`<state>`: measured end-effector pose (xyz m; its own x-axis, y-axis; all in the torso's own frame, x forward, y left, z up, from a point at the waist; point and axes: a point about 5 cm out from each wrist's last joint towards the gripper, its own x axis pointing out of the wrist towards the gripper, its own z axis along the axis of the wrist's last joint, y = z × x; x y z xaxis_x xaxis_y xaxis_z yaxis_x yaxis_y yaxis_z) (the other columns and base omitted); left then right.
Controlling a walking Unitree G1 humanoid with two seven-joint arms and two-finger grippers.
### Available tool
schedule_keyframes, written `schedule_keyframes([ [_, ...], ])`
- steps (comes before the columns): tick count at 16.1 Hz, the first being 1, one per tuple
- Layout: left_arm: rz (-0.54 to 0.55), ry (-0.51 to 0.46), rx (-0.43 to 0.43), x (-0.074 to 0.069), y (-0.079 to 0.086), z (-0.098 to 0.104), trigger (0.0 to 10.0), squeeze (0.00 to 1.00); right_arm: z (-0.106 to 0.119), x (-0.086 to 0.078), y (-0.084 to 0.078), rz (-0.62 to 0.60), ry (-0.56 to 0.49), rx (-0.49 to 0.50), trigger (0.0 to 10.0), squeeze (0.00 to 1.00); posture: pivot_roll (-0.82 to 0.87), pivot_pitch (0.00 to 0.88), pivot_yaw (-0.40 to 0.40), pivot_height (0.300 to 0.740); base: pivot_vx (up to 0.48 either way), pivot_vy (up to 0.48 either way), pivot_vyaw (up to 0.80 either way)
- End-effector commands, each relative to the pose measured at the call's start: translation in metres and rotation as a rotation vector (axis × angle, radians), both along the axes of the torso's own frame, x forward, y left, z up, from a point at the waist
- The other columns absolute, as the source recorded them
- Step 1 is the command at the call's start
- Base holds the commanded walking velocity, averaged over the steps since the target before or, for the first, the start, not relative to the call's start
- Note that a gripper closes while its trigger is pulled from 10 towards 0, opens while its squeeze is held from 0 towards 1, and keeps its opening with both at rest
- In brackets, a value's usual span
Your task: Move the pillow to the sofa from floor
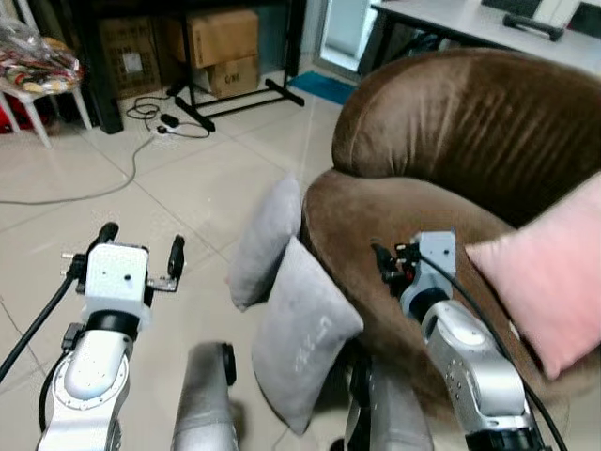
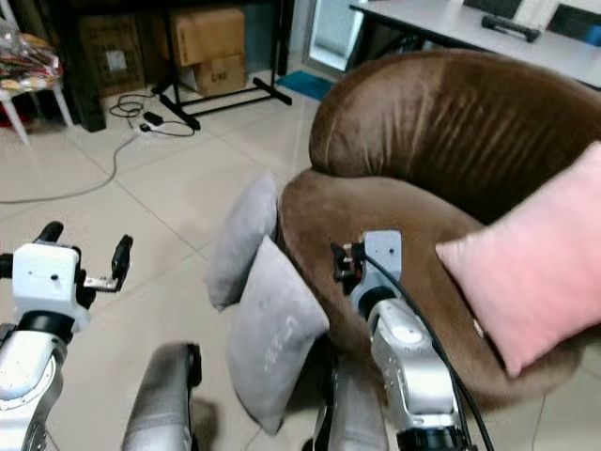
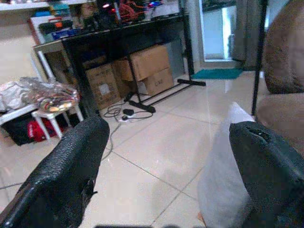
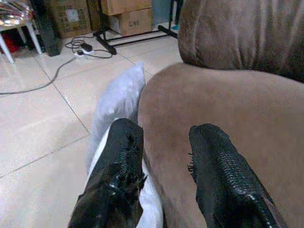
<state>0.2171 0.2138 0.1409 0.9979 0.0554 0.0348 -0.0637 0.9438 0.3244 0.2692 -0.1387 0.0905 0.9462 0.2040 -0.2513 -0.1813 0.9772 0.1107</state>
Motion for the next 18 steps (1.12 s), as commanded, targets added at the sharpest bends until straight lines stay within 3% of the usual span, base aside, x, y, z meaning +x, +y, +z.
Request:
schedule_keyframes([
  [1,-0.018,-0.023,0.0,0.0,-0.001,0.005,10.0,0.0,0.005,0.001,0.0,0.001,-0.017,0.0,10.0,0.0,0.16,0.0,-0.083,0.495,0.0,0.0,0.0],
  [4,-0.031,-0.009,-0.001,0.001,0.001,0.005,10.0,0.0,0.004,0.003,0.0,0.015,-0.027,-0.05,10.0,0.0,0.15,0.0,-0.057,0.495,0.0,0.0,0.0],
  [5,-0.039,-0.01,-0.004,0.001,0.0,0.006,10.0,0.0,0.006,0.006,0.001,0.043,-0.04,-0.09,10.0,0.0,0.15,0.0,-0.055,0.495,0.0,0.0,0.8],
  [9,-0.052,-0.011,-0.014,0.001,-0.001,0.007,10.0,0.0,0.006,0.011,0.002,0.037,-0.031,-0.088,10.0,0.0,0.15,0.0,-0.067,0.495,0.0,0.0,0.8],
  [10,-0.058,-0.01,-0.021,0.0,-0.002,0.007,10.0,0.0,0.006,0.013,0.002,0.024,-0.019,-0.057,10.0,0.0,0.15,0.0,-0.072,0.495,0.0,0.0,0.0],
  [18,-0.087,0.013,-0.035,-0.001,-0.006,0.002,10.0,0.0,0.008,0.015,0.002,0.101,-0.016,-0.13,10.0,0.0,0.1,0.0,-0.052,0.495,0.0,0.0,0.0],
])
